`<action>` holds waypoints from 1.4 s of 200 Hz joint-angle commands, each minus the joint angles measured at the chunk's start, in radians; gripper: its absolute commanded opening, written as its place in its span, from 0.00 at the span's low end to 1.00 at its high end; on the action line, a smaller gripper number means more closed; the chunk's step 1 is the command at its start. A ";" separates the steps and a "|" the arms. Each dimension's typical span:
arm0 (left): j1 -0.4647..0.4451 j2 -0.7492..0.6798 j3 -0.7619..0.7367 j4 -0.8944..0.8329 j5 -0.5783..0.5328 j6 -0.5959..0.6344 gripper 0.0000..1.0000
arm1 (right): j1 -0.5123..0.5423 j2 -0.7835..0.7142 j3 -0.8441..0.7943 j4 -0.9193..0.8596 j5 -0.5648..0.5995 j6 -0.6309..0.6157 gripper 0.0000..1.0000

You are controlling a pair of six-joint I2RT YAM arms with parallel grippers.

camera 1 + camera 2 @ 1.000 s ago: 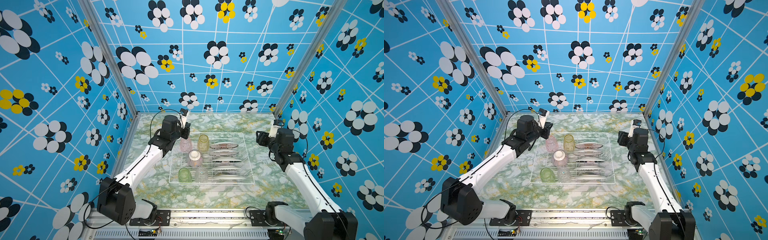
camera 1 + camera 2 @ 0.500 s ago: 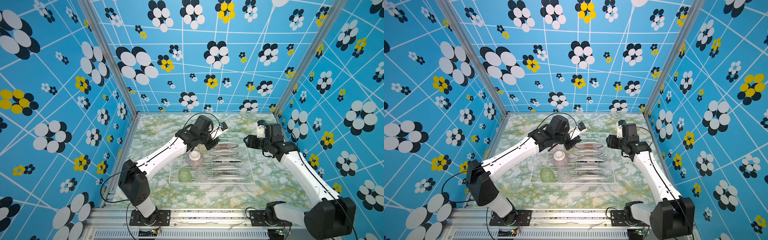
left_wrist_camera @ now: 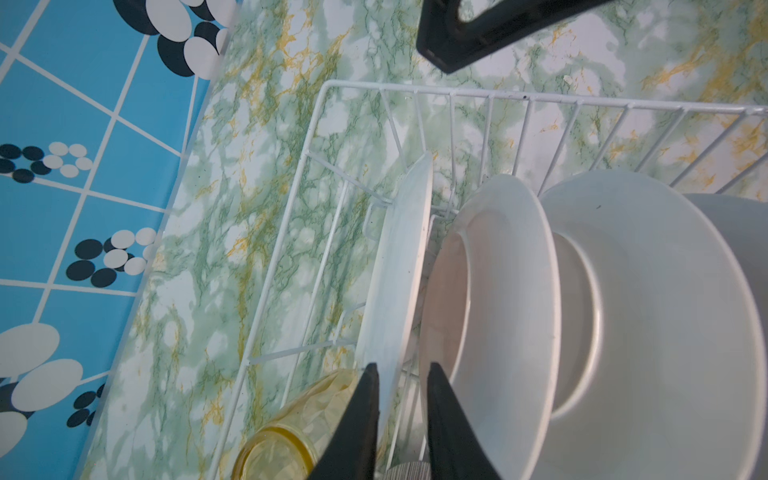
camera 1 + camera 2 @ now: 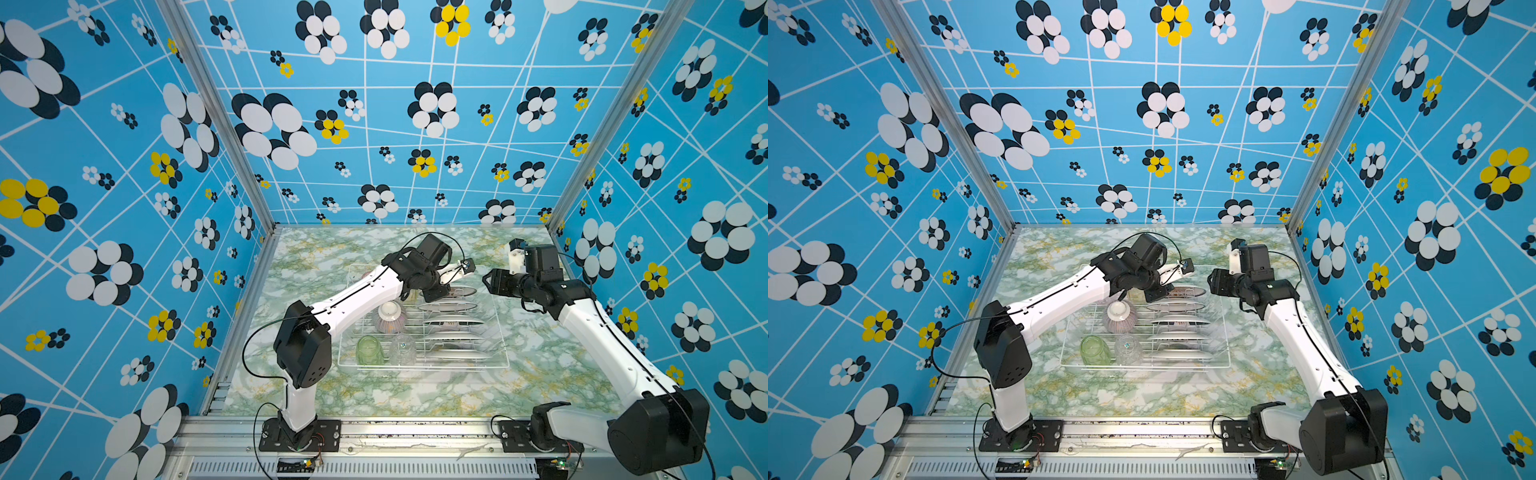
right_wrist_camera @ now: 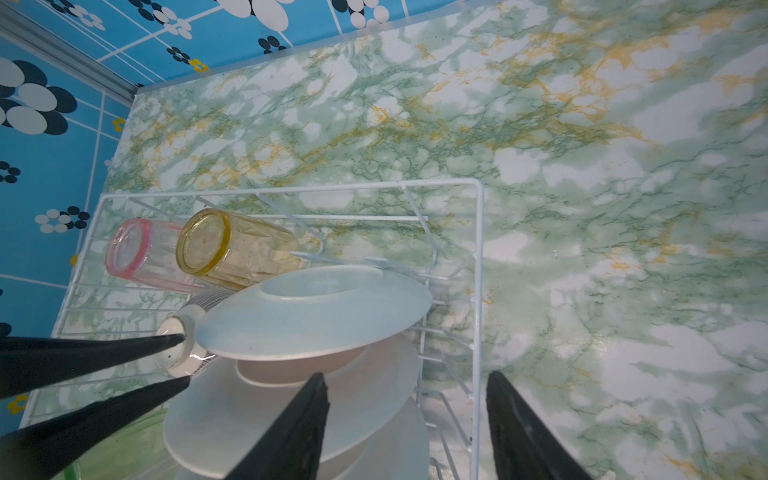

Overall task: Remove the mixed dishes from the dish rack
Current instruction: 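Reach the left gripper down onto the sunburst-print plate while the right arm rises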

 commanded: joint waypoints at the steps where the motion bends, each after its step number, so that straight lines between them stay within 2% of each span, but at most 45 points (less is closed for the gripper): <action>1: -0.008 0.039 0.065 -0.048 -0.012 0.046 0.24 | 0.005 0.009 0.024 -0.004 -0.014 -0.017 0.63; 40: -0.014 0.100 0.136 -0.103 -0.014 0.074 0.25 | 0.005 0.014 0.029 -0.002 -0.016 -0.020 0.64; 102: -0.016 0.144 0.159 -0.092 -0.059 0.116 0.25 | 0.005 0.011 0.015 0.010 -0.011 -0.018 0.66; 158: -0.016 0.186 0.180 -0.092 -0.139 0.168 0.22 | 0.005 0.006 0.006 0.008 -0.011 -0.015 0.66; 210: -0.016 0.218 0.210 -0.089 -0.169 0.184 0.08 | 0.005 -0.015 -0.005 0.006 -0.009 -0.011 0.66; 229: -0.016 0.221 0.210 -0.081 -0.170 0.187 0.00 | 0.005 -0.024 -0.011 0.006 -0.006 -0.010 0.66; 280: -0.019 0.220 0.188 -0.034 -0.227 0.194 0.00 | 0.004 -0.049 -0.029 0.005 0.003 0.000 0.65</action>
